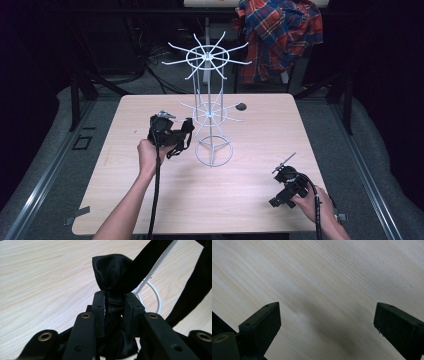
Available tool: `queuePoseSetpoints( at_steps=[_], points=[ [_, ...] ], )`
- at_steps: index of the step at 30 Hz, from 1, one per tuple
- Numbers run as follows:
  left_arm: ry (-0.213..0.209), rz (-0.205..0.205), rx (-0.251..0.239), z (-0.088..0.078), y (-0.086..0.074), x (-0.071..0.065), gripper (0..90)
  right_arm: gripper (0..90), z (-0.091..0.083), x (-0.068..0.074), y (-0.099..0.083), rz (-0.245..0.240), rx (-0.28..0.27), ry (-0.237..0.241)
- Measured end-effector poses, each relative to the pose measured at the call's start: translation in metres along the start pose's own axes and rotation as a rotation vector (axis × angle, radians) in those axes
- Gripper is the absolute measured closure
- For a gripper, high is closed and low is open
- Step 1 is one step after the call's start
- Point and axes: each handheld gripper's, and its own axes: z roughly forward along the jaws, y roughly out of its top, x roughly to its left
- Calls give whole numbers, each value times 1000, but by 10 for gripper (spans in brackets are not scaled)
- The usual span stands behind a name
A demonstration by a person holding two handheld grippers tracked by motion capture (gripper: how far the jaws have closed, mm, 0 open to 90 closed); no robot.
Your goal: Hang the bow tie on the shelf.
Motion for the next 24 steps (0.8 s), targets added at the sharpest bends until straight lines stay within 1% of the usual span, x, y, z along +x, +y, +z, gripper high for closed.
queuePoseSetpoints(
  at_steps=[1, 2, 3, 5, 9, 11, 12, 15, 18, 19, 20, 21, 23, 24],
  points=[
    [-2, -1, 0, 0, 0, 0, 725, 70, 0, 0, 0, -1, 0, 0],
    [-4, -2, 1, 0, 0, 0, 715, 70, -2, 0, 1, -14, 16, -6],
    [-6, -3, -1, 0, 0, 0, 707, 69, -2, 0, 1, -17, 18, -7],
    [-9, -5, -3, -1, -1, 1, 690, 69, -1, 0, 0, -6, 0, -3],
    [-14, -9, -3, -2, -1, 2, 679, 70, 0, 0, 0, -1, 0, 1],
    [-15, -17, -4, -3, -2, 3, 659, 70, -1, 0, 0, -3, 0, -1],
    [-13, -15, -5, -4, -2, 4, 648, 70, -1, 0, 0, -4, -1, -3],
    [-2, -27, -7, -6, -3, 5, 585, 70, -3, -1, 1, -22, 17, -7],
    [21, -38, -9, -8, -3, 6, 486, 70, -2, 0, 1, -15, 10, -4],
    [33, -49, -18, -10, -4, 6, 461, 70, -2, -1, 1, -16, 9, -6],
    [39, -54, -23, -10, -4, 7, 425, 70, -2, 0, 0, -7, -4, -6],
    [41, -54, -25, -11, -5, 8, 390, 70, -1, 0, 0, -4, -9, -6],
    [45, -59, -25, -14, -6, 9, 351, 70, -2, 2, 0, 5, -15, -19],
    [49, -60, -27, -15, -6, 9, 328, 70, -3, -1, 1, -20, 11, -12]
  ],
)
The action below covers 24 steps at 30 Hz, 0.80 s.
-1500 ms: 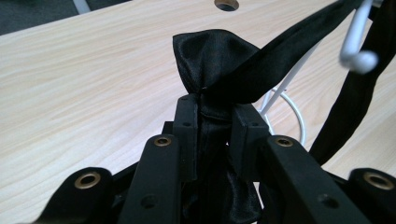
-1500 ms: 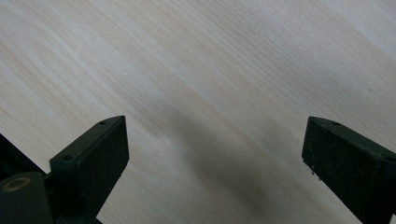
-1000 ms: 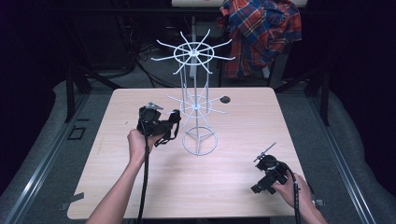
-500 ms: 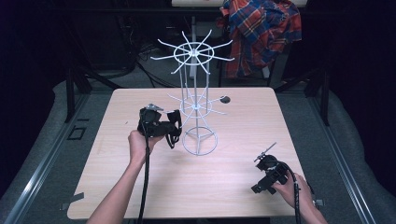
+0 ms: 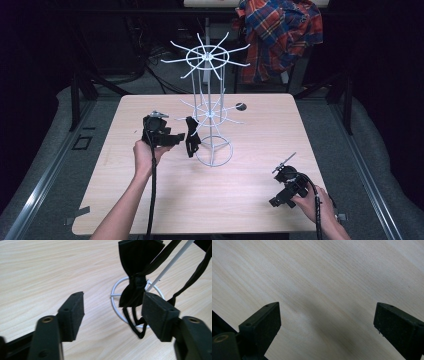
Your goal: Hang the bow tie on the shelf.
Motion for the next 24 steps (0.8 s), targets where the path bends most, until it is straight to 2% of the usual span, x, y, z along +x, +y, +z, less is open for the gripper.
queuePoseSetpoints(
  at_steps=[5, 9, 11, 12, 15, 21, 22, 24],
  points=[
    [-11, 6, 11, -9, -3, 1, 256, 70, -1, 0, 0, -3, 0, -3],
    [16, 29, 11, -18, -7, -1, 203, 70, -1, 1, 0, -3, -2, -2],
    [24, 36, 14, -23, -10, -2, 183, 70, 0, 3, -1, 22, -36, -10],
    [25, 37, 19, -26, -11, -3, 173, 70, -2, 1, 0, -6, -7, -6],
    [29, 37, 20, -33, -15, -3, 155, 70, -2, 3, 0, 10, -25, 1],
    [55, 39, 38, -46, -29, -2, 100, 70, -3, 4, 0, 2, -21, -13],
    [55, 46, 52, -48, -31, -2, 90, 70, -3, 4, 0, 3, -21, -13],
    [64, 33, 52, -51, -36, -3, 73, 70, -3, 4, 0, 3, -22, -11]
  ],
)
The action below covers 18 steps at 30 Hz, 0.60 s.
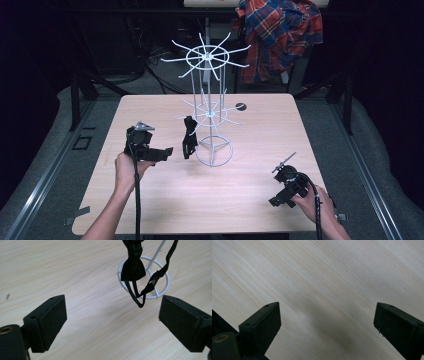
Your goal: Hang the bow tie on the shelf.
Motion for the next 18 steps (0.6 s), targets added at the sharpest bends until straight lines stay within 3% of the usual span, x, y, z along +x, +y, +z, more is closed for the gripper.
queuePoseSetpoints(
  at_steps=[10, 18],
  points=[
    [24, 8, 72, -9, -22, -1, 0, 70, 0, 0, 0, -4, 1, -2],
    [22, 39, 150, -7, -43, -13, 0, 70, 0, 1, 0, 1, -1, -1]
  ],
)
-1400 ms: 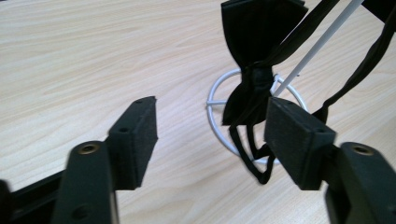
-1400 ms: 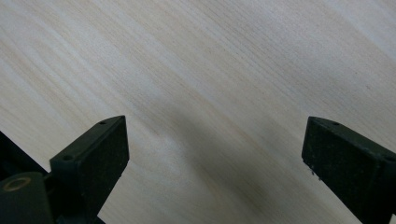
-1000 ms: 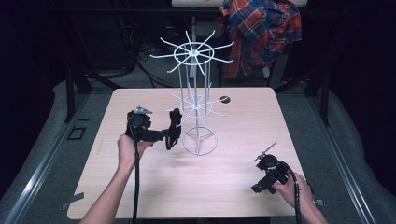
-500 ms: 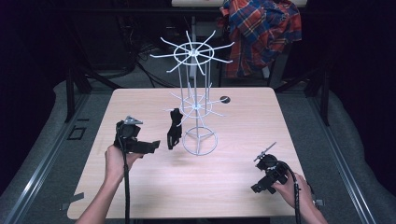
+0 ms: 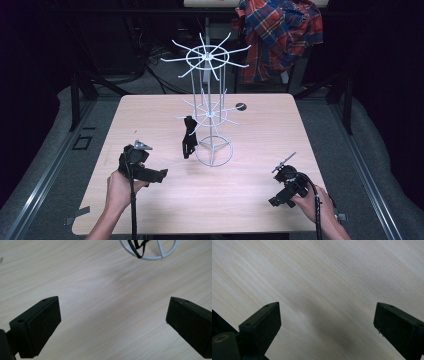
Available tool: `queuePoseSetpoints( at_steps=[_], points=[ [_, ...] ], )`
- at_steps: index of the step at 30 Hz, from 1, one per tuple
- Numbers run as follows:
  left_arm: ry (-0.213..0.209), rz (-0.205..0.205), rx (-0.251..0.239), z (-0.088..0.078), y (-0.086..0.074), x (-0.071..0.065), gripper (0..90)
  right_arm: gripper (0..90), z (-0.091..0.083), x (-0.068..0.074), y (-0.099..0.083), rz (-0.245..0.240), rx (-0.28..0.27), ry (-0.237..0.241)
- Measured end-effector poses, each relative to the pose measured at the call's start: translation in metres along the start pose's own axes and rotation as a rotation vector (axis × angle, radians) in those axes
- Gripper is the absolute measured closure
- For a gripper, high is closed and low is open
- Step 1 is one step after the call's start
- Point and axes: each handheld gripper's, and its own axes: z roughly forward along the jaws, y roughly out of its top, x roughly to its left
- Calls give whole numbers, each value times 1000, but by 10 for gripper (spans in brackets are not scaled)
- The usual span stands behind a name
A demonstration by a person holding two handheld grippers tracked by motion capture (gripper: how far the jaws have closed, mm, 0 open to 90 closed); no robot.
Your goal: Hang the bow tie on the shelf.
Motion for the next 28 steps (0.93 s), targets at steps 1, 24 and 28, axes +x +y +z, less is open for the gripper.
queuePoseSetpoints(
  at_steps=[1, 24, 28],
  points=[
    [-2, 2, 9, 0, -4, -2, 0, 70, 0, 0, 0, 0, 1, 0],
    [-40, -69, 95, 5, -54, 9, 0, 70, -2, 3, 1, -27, 6, -9],
    [-40, -62, 74, 7, -50, 9, 0, 70, -1, 4, 2, -25, 6, -18]
  ],
)
